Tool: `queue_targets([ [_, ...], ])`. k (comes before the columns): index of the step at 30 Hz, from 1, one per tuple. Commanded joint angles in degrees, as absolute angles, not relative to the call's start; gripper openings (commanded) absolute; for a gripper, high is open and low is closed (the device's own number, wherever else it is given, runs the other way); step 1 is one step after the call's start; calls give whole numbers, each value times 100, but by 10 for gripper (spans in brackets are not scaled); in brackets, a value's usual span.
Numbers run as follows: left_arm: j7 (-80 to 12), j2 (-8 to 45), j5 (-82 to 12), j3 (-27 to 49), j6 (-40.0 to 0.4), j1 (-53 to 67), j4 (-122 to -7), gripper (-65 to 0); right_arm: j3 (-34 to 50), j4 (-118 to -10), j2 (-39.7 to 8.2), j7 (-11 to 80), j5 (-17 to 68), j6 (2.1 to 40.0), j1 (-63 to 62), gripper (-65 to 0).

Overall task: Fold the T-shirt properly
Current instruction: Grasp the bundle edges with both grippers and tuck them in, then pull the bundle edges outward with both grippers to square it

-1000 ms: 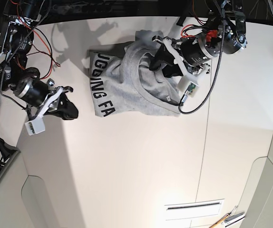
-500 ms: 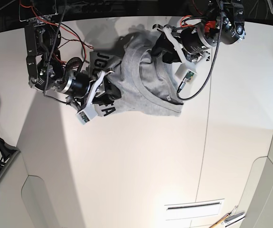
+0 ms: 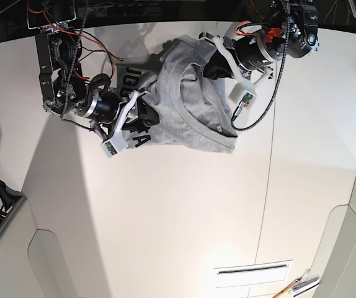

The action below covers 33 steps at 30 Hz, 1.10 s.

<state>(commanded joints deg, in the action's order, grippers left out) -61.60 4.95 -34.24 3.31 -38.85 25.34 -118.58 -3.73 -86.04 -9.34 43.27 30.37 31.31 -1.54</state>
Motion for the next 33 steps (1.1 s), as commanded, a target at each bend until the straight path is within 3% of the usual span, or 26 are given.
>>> queue_targets([
  [11,-6152,495,-3614,1507,-3883,2460,-12396,-650,-373,-8604,-934,4333,2779,3131,-139,-478],
  [21,-6178,497,-3597,1610,-3879,2193,-12431,-650,-373,-8604,-934,4351,2788,3131,-141,-478],
  [22,-6178,497,-3597,1610,-3861,2193,-12431,-636,-373,-8604,-937,4351,2797,3131,-143,-478],
  [25,-6184,617,-3645,1612,-3658,2196,-12436,-458,-370,-8670,-937,4353,2808,3131,-143,-478],
  [29,-6180,784,-3745,1907,-3658,2196,-12652,-443,-228,-9157,-937,4392,2860,3131,-141,-478],
  [32,-6359,779,-4593,2239,-3715,2259,-12842,-447,40,-9620,-934,4359,2991,3129,-228,-487],
  [33,-6440,781,-4895,2248,-3892,2320,-12862,-473,119,-9671,-934,4329,2998,3127,-331,-520],
])
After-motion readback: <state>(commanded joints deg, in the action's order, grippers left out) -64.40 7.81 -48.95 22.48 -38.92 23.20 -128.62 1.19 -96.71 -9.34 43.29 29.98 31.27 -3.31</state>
